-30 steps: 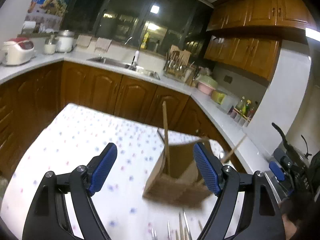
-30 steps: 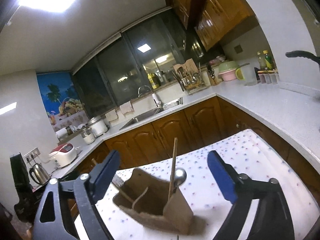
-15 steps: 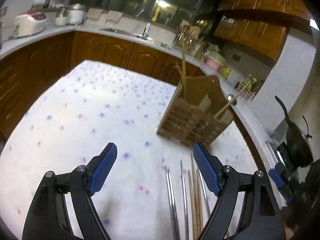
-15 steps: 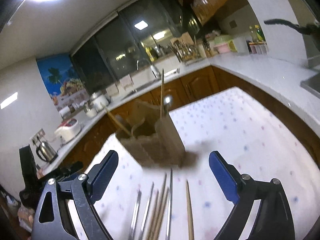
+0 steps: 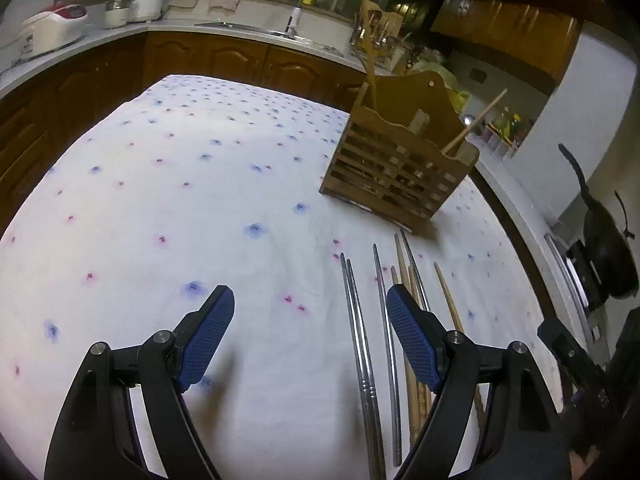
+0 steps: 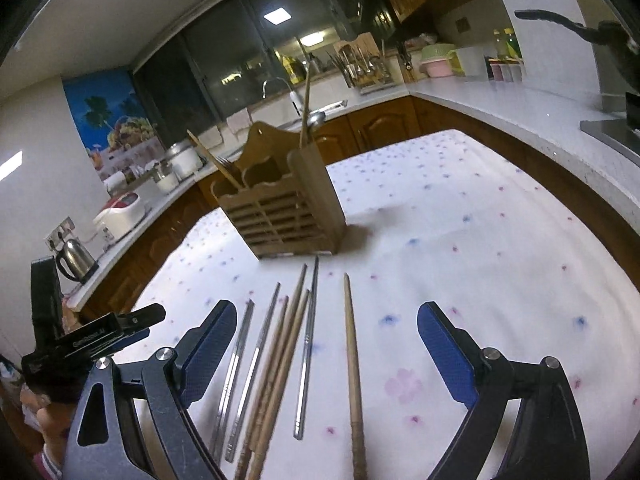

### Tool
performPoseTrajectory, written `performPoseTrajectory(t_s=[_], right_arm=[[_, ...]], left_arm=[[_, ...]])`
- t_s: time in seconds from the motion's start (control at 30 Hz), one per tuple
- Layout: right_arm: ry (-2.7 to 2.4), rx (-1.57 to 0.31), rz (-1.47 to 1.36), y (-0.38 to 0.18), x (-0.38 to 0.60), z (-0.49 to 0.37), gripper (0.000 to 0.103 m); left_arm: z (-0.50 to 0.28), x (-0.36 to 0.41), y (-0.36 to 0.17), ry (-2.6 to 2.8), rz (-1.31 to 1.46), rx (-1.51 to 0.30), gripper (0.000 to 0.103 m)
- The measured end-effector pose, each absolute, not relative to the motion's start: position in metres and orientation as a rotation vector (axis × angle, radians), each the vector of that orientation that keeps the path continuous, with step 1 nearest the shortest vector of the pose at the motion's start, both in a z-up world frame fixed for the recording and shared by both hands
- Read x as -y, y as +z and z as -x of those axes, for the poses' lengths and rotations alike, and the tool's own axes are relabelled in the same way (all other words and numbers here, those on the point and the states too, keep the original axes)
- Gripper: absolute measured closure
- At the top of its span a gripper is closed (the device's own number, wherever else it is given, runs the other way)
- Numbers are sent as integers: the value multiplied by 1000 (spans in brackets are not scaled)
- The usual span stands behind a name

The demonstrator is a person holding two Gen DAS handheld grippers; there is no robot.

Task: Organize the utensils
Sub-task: 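Move both tools back to the remaining chopsticks on the cloth, then grasp metal chopsticks with the left tool while the right tool grasps a wooden chopstick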

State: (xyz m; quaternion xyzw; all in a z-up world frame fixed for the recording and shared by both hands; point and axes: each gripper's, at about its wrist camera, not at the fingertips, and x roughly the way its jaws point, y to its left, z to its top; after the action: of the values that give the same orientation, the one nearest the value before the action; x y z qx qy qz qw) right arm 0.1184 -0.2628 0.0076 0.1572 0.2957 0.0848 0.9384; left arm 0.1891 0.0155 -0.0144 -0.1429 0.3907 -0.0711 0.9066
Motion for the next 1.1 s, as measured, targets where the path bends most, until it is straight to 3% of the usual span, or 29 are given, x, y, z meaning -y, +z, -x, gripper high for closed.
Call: performPoseTrajectory(t_s=[0.3, 0.47, 0.67, 0.83, 0.87, 1.03, 1.1], right_arm=[[156, -627, -322, 0, 266, -122, 12], [157, -653, -321, -4, 265, -127, 21], [161, -696, -308, -11, 261, -137, 40], [163, -728, -296, -18, 259, -147, 50], [162, -738, -289, -20, 259, -151, 52], [163, -776, -278, -29, 257, -164, 58], [163, -789, -273, -32, 255, -169, 60]], left_arm=[[-197, -5, -25, -153, 265, -862, 23], [-206, 4, -33, -160, 227, -903, 24], [-224, 21, -47, -171, 167, -969, 47], [-239, 29, -57, -177, 142, -998, 54], [-242, 30, -59, -179, 140, -1007, 59], [-251, 35, -60, -187, 127, -1001, 62], [-253, 38, -59, -187, 96, -999, 69]])
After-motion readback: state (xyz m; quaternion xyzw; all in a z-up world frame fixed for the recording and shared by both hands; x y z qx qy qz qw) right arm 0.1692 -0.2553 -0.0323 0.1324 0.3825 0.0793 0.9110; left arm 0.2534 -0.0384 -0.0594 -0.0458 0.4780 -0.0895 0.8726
